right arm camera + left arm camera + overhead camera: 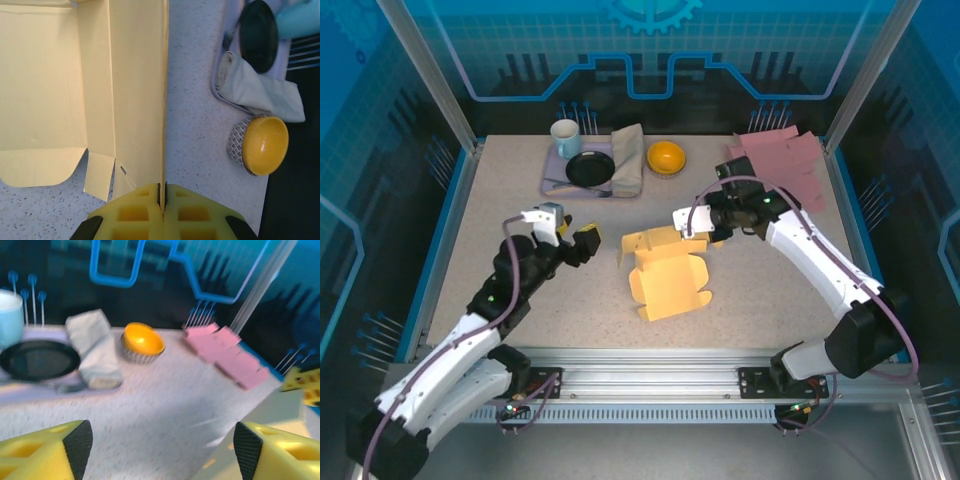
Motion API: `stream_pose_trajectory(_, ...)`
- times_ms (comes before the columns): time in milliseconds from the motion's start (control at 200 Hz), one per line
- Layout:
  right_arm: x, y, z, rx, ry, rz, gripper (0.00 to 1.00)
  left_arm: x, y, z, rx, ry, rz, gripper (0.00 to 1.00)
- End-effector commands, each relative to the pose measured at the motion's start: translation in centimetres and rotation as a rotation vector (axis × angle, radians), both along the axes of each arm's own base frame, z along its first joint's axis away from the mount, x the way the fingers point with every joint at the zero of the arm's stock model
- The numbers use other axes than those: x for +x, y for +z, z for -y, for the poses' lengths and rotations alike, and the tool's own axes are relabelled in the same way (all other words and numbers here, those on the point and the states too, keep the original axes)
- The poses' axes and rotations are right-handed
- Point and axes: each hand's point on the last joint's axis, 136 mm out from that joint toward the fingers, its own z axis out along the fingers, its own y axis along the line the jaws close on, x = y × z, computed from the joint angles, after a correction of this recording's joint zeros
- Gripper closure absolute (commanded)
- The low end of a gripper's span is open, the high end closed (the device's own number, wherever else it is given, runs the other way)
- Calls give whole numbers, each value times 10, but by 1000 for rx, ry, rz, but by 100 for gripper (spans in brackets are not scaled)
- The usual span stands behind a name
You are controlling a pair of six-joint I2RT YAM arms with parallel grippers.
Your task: Fold the paper box
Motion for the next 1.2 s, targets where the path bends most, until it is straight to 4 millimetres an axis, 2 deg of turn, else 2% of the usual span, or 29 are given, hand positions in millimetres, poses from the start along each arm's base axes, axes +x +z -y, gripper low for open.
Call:
stream_pose_trajectory(0, 11, -6, -10, -32, 63, 103, 100, 11, -30, 7, 29, -16, -63, 26)
stream_pose_trajectory(85, 12, -17, -12, -42, 71, 116, 100, 12, -39, 23, 20, -99, -63, 28)
stream_pose_trajectory(285, 29, -43, -8, -84, 46, 226, 100, 5, -67, 37, 38, -193, -127, 37)
stream_pose_trajectory(405, 37, -52, -11, -62, 33, 301, 100, -3, -81, 40, 34, -215, -164, 40)
stream_pose_trajectory(500, 34, -59, -15, -51, 71, 331, 100, -7, -89, 41, 46, -221, -181, 41)
stream_pose_trajectory(520, 35, -56, -17, -44, 76, 351, 100, -8, -92, 42, 50, -225, -187, 41)
stream_pose_trajectory(560, 31, -68, -16, -46, 84, 347, 100, -10, -95, 43, 59, -232, -196, 41)
stream_pose_trajectory(800, 36, -84, -10, -74, 70, 410, 100, -11, -115, 50, 95, -254, -243, 45)
stream_pose_trajectory(985, 34, -87, -9, -56, 73, 466, 100, -13, -123, 53, 105, -269, -270, 49)
stream_pose_trajectory(1195, 45, -56, -17, 52, 23, 629, 100, -18, -127, 61, 144, -304, -275, 50)
